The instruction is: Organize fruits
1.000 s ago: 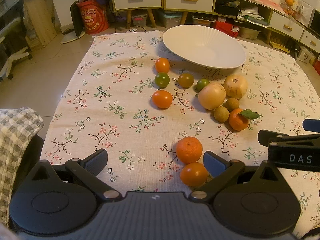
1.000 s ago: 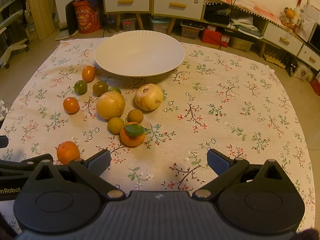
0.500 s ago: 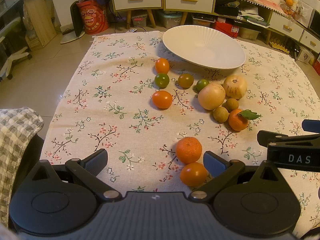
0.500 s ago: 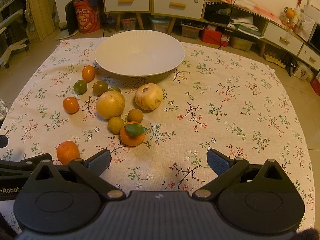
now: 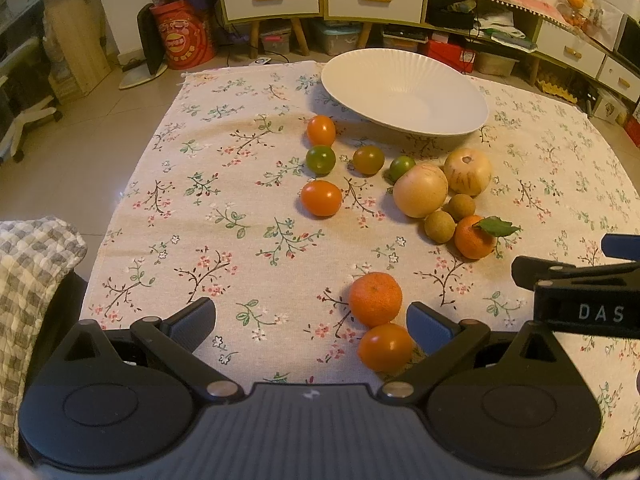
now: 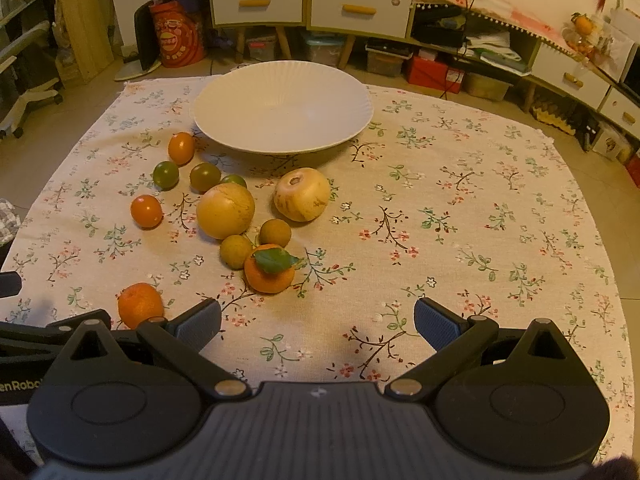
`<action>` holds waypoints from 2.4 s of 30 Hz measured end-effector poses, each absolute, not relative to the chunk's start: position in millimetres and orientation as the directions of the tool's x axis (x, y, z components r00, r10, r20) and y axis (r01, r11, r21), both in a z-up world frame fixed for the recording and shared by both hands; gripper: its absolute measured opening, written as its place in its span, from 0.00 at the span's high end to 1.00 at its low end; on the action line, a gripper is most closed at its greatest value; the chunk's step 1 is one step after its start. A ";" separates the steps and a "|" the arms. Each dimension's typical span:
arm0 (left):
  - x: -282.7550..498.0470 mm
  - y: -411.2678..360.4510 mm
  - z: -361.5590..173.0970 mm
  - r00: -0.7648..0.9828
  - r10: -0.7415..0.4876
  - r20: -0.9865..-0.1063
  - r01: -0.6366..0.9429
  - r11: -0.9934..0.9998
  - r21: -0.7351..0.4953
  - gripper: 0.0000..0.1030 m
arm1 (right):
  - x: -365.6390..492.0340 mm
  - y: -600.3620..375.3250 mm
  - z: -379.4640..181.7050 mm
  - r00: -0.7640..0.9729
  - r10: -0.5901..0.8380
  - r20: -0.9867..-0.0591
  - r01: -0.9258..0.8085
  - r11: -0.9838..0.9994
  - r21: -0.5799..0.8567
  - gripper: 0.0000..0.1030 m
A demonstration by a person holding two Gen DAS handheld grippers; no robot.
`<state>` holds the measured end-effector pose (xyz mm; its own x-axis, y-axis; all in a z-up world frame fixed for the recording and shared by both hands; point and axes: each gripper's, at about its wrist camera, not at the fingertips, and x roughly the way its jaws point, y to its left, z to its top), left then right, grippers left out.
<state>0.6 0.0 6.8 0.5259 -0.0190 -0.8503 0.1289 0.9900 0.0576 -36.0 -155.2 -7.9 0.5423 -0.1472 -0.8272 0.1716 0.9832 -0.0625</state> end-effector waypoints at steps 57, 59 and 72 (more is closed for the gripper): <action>84.8 -22.1 -36.9 0.544 -0.414 -0.729 0.369 0.899 -0.235 0.43 | 36.6 -212.8 -30.1 0.589 0.096 -0.802 0.078 0.982 0.174 0.25; 85.6 -21.7 -37.5 0.541 -0.429 -0.724 0.375 0.893 -0.248 0.47 | 37.8 -214.3 -30.8 0.592 0.109 -0.798 0.074 0.979 0.188 0.26; 91.6 -25.1 -41.4 0.501 -0.483 -0.718 0.420 0.861 -0.286 0.68 | 50.2 -213.8 -45.1 0.603 0.143 -0.785 0.036 0.978 0.206 0.44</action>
<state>91.6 -25.1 -41.4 0.5009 -0.4830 -0.7182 0.4199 0.8612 -0.2864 50.2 -213.8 -45.1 0.6031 0.1427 -0.7848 0.0365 0.9779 0.2059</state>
